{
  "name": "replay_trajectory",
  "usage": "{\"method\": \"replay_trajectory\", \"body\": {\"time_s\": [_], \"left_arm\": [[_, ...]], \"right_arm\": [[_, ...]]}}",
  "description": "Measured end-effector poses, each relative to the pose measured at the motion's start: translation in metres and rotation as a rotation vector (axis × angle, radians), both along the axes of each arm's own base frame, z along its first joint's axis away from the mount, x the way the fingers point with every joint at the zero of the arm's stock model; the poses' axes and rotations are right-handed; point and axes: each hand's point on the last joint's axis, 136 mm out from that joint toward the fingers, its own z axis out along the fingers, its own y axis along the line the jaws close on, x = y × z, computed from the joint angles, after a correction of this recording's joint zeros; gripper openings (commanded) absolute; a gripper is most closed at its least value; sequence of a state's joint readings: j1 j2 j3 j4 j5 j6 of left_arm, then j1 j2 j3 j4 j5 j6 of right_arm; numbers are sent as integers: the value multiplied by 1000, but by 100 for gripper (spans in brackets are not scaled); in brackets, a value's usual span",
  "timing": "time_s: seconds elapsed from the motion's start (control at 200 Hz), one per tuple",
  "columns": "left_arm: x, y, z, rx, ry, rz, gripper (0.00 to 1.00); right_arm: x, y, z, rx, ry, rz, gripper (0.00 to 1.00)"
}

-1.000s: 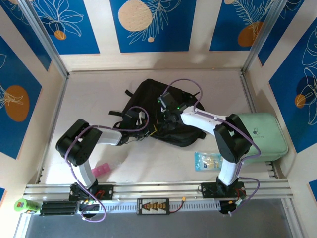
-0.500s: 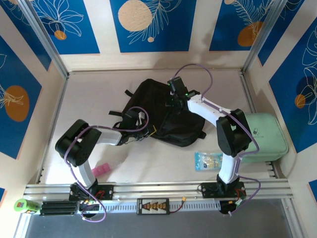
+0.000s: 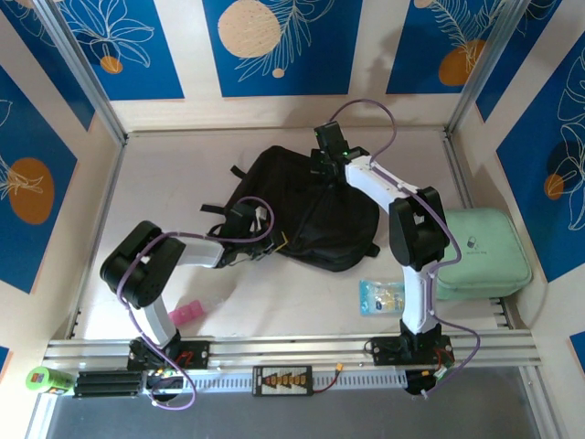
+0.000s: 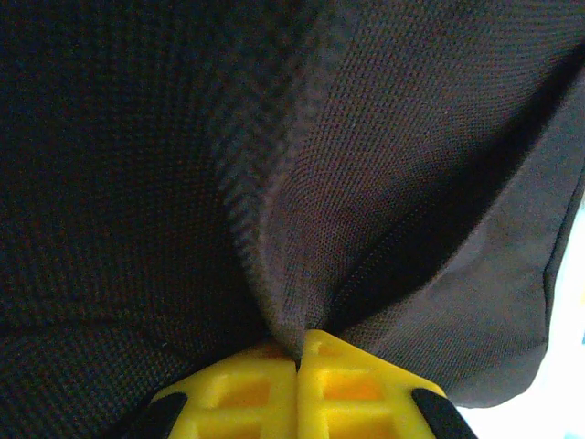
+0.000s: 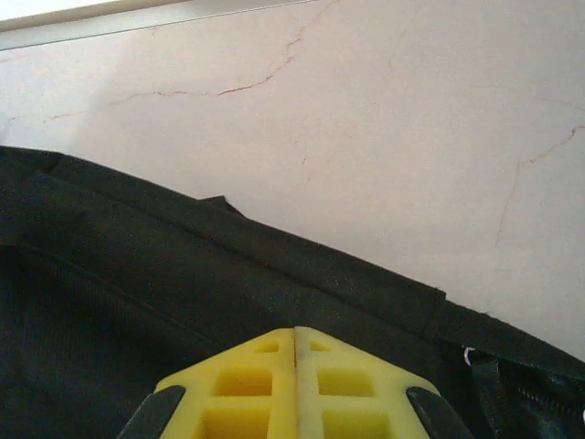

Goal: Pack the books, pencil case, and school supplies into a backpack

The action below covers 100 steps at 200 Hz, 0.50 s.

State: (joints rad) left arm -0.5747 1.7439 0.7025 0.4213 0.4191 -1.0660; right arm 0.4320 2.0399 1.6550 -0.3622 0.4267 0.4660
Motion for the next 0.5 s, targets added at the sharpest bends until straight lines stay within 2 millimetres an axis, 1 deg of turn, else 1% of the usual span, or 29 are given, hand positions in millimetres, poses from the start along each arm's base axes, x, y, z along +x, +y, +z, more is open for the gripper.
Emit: {"method": "replay_trajectory", "body": {"time_s": [0.07,0.14,0.21,0.24,0.305,0.35,0.435,0.5], "left_arm": [[4,7,0,22,12,-12,0],[13,18,1,54,20,-20,0],[31,32,2,94,21,-16,0],[41,38,3,112,19,-11,1],[62,52,3,148,7,-2,2],[77,60,4,170,-7,1,2],[102,71,8,220,-44,1,4],[112,77,14,263,-76,-2,9]], "right_arm": [[-7,1,-6,13,23,-3,0],[-21,2,-14,30,61,2,0],[-39,3,-19,52,101,7,0],[-45,3,-17,63,110,7,0],[-57,1,-9,91,115,6,8],[-63,1,1,112,107,5,15],[-71,-3,28,151,69,-6,26],[-77,-10,49,173,28,-11,36]]}}
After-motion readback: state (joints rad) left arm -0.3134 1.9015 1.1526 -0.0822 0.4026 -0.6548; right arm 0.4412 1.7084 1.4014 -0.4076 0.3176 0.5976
